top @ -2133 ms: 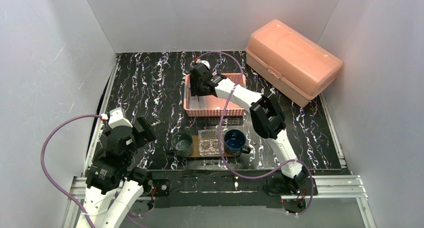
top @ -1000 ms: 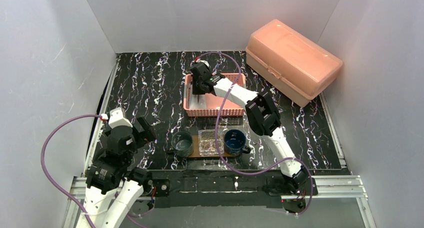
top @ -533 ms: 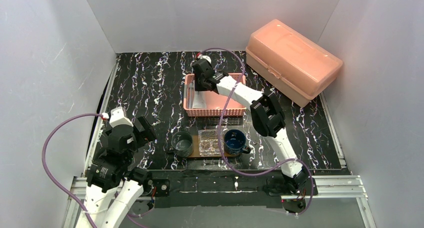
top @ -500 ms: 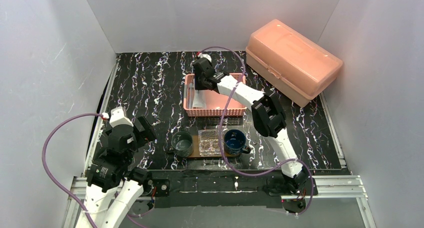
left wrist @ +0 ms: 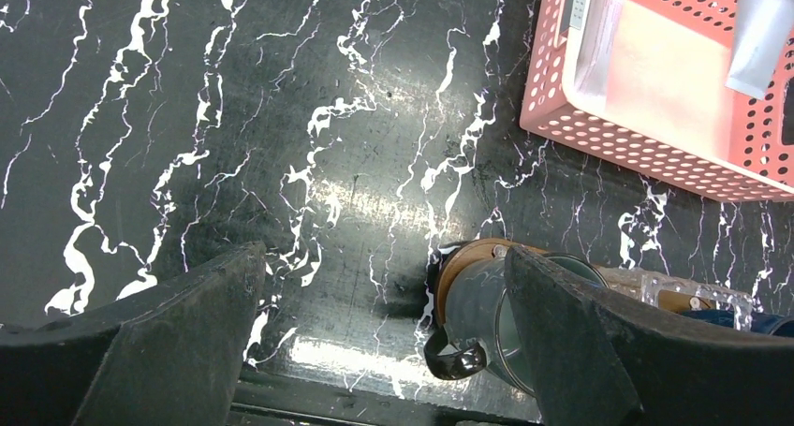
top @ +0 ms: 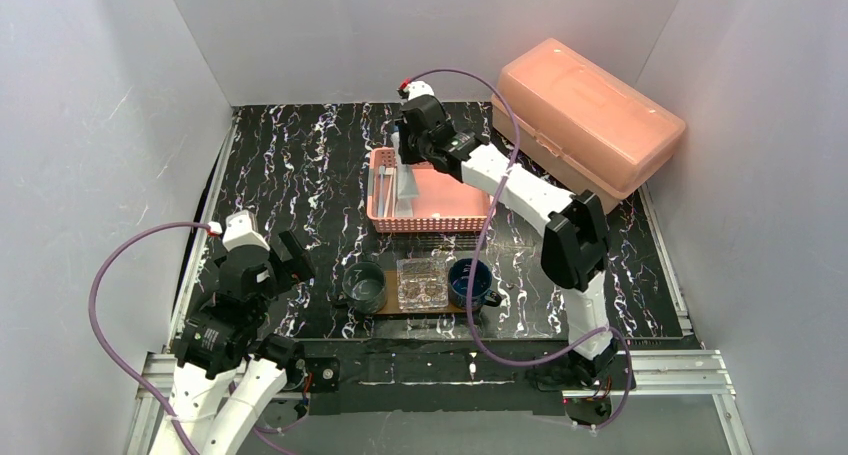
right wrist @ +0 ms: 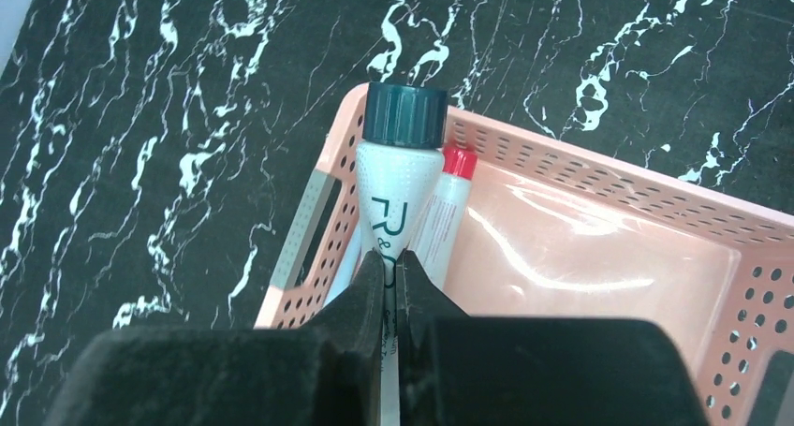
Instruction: Prepare toiletry sets of a toothbrush and toothpaste on the tray
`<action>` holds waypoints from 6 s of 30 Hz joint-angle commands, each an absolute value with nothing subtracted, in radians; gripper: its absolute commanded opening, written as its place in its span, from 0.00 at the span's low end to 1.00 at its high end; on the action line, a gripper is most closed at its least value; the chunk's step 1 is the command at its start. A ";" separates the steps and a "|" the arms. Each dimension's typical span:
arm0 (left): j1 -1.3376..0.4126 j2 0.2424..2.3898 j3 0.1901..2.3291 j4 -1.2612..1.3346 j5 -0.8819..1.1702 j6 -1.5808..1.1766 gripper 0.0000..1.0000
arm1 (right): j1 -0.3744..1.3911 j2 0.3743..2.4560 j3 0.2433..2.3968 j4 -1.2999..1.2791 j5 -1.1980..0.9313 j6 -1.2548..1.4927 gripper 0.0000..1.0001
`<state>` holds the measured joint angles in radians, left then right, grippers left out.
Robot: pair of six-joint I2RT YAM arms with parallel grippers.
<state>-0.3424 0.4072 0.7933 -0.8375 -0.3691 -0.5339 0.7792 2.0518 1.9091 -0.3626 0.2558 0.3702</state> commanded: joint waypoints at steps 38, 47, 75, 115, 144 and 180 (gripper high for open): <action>-0.338 0.688 1.003 -0.711 0.705 -0.715 0.99 | 1.202 1.110 1.219 -0.458 0.095 -0.071 0.01; -0.338 0.691 0.931 -0.570 0.933 -0.885 0.99 | 1.308 1.091 1.199 -0.406 0.075 -0.139 0.01; -0.338 0.683 0.851 -0.571 1.055 -0.881 0.63 | 1.469 1.223 1.327 -0.340 0.196 -0.268 0.01; -0.310 0.669 0.922 -0.698 0.793 -0.660 0.00 | 1.008 1.126 1.183 -0.264 0.109 0.237 0.44; -0.266 0.562 0.818 -0.159 0.862 -1.082 0.00 | 0.581 0.892 0.599 0.610 -0.574 1.021 0.62; -0.266 0.522 0.722 0.045 0.895 -1.239 0.00 | 0.767 0.939 0.551 0.929 -0.512 1.094 0.54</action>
